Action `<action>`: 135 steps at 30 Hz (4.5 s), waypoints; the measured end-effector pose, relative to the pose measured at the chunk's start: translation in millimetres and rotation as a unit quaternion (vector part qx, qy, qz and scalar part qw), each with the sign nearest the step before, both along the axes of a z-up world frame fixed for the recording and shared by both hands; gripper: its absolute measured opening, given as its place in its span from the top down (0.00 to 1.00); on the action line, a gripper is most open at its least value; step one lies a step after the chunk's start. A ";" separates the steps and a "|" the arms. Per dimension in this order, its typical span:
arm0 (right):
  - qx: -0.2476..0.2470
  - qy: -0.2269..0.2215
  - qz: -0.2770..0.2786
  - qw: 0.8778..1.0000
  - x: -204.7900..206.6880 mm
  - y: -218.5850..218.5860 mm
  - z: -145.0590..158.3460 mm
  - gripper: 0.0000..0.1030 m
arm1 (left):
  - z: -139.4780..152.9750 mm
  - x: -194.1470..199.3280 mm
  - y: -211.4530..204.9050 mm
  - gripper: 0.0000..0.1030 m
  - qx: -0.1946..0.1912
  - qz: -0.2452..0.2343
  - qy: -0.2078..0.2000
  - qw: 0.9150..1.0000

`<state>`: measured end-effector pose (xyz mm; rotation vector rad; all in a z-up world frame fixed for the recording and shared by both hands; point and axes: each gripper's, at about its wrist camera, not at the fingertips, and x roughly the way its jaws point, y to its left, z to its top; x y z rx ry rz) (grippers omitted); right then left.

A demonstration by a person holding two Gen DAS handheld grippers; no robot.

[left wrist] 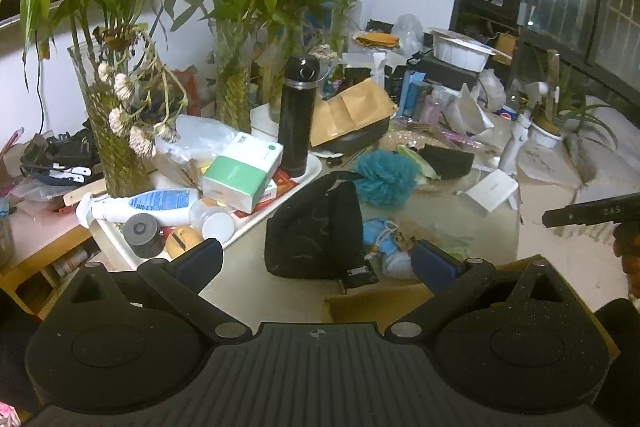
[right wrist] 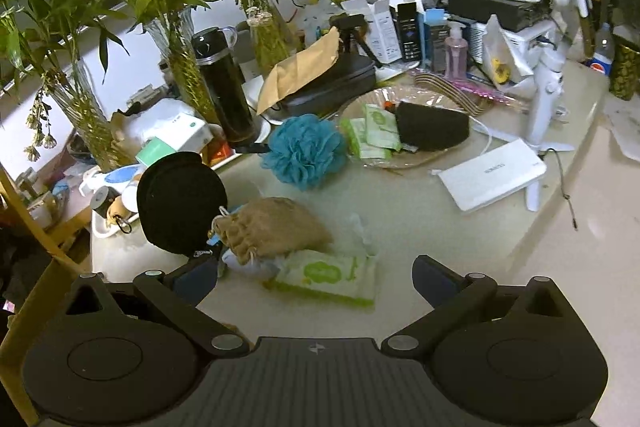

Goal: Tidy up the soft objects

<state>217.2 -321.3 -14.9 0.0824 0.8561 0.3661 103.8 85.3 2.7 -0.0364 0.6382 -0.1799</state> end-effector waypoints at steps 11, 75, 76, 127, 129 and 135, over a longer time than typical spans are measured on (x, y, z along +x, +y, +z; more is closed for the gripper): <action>-0.017 0.003 0.019 1.000 33.8 6.4 -40.2 0.19 | -14.7 11.4 5.2 0.00 -0.005 0.000 0.012 1.000; -0.035 -0.034 0.020 0.999 51.6 3.4 -44.6 0.96 | -17.9 45.3 -7.8 0.08 0.045 -0.026 -0.036 0.998; -0.033 -0.035 0.022 0.999 48.4 3.4 -41.5 0.96 | -18.3 45.6 -8.3 0.08 0.049 -0.027 -0.036 0.998; -0.002 -0.049 0.048 0.998 -22.5 -1.3 -1.3 0.96 | -88.3 166.1 -37.7 0.90 0.209 -0.093 -0.009 0.973; 0.000 -0.051 0.045 0.998 -25.1 -2.8 1.6 0.96 | -77.4 160.1 -40.0 0.90 0.208 -0.094 -0.021 0.973; 0.002 -0.061 0.044 0.997 -35.5 -4.0 16.6 0.96 | -47.1 144.6 -46.4 0.90 0.196 -0.096 -0.046 0.975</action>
